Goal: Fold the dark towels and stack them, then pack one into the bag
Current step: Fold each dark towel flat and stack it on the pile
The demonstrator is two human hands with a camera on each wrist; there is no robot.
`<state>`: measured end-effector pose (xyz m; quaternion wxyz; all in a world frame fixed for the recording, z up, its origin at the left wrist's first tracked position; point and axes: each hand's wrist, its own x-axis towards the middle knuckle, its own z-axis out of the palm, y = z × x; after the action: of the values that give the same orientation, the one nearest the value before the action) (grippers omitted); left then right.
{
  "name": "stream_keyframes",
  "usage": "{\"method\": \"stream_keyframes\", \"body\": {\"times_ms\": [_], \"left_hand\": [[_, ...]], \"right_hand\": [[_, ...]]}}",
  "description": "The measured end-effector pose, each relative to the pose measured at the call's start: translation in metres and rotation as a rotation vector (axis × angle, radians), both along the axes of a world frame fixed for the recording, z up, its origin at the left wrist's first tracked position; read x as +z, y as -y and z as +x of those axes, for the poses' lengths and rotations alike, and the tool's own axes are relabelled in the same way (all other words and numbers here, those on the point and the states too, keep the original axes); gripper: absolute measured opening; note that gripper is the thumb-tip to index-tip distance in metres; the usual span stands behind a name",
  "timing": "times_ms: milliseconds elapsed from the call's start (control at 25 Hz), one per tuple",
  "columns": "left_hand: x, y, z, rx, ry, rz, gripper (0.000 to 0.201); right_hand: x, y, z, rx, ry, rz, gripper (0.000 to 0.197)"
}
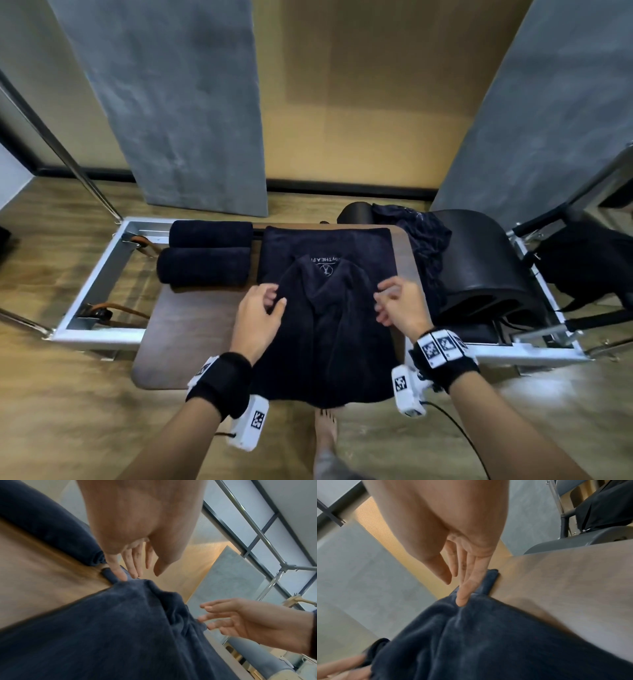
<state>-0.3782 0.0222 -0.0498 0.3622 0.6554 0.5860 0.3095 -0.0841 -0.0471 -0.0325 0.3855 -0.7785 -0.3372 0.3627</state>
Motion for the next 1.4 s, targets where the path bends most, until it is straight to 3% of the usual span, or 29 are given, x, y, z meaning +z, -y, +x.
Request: {"method": "stream_keyframes", "body": {"times_ms": [160, 320, 400, 480, 560, 640, 720, 760, 840, 920, 1040, 1120, 1200, 1360, 1400], "left_hand": [[-0.01, 0.028, -0.029, -0.022, -0.251, -0.161, 0.025], [-0.005, 0.041, -0.028, 0.009, -0.288, -0.198, 0.01], [-0.001, 0.04, -0.025, 0.052, -0.171, -0.198, 0.008], [0.005, 0.035, -0.021, 0.145, 0.125, -0.216, 0.002], [0.01, 0.03, -0.022, 0.135, 0.386, -0.277, 0.029], [0.01, 0.031, -0.026, -0.083, 0.388, -0.306, 0.079], [0.009, 0.042, -0.031, -0.277, 0.144, -0.176, 0.096], [0.005, 0.049, -0.034, -0.302, 0.005, -0.049, 0.088], [-0.002, 0.065, -0.04, -0.317, -0.2, 0.146, 0.05], [-0.002, 0.078, -0.045, -0.39, -0.336, 0.168, 0.028], [-0.006, 0.086, -0.056, -0.501, -0.489, 0.134, 0.049], [-0.007, 0.087, -0.064, -0.544, -0.523, 0.133, 0.061], [-0.005, 0.087, -0.072, -0.583, -0.534, 0.117, 0.057], [-0.008, 0.078, -0.079, -0.596, -0.391, 0.146, 0.011], [-0.008, 0.075, -0.079, -0.574, -0.342, 0.137, 0.01]], "right_hand": [[-0.015, 0.056, 0.004, 0.095, 0.072, -0.268, 0.033], [-0.017, 0.076, -0.009, 0.093, -0.039, -0.31, 0.024], [-0.005, 0.074, -0.012, 0.0, -0.177, -0.194, 0.018], [0.012, 0.068, -0.012, -0.139, -0.34, -0.01, 0.015], [0.024, 0.064, -0.009, -0.223, -0.459, 0.161, 0.016], [0.025, 0.065, -0.006, -0.185, -0.504, 0.225, 0.044], [0.021, 0.072, -0.008, -0.08, -0.336, 0.196, 0.053], [0.016, 0.077, -0.01, -0.026, -0.169, 0.17, 0.044], [0.005, 0.088, -0.015, 0.106, 0.135, 0.106, 0.024], [-0.009, 0.1, -0.019, 0.231, 0.286, 0.058, 0.019], [-0.019, 0.114, -0.022, 0.359, 0.452, 0.05, 0.021], [-0.022, 0.12, -0.021, 0.422, 0.485, 0.037, 0.033], [-0.023, 0.125, -0.021, 0.447, 0.517, 0.035, 0.04], [-0.022, 0.129, -0.019, 0.472, 0.496, 0.055, 0.049], [-0.022, 0.129, -0.019, 0.488, 0.496, 0.041, 0.052]]}}
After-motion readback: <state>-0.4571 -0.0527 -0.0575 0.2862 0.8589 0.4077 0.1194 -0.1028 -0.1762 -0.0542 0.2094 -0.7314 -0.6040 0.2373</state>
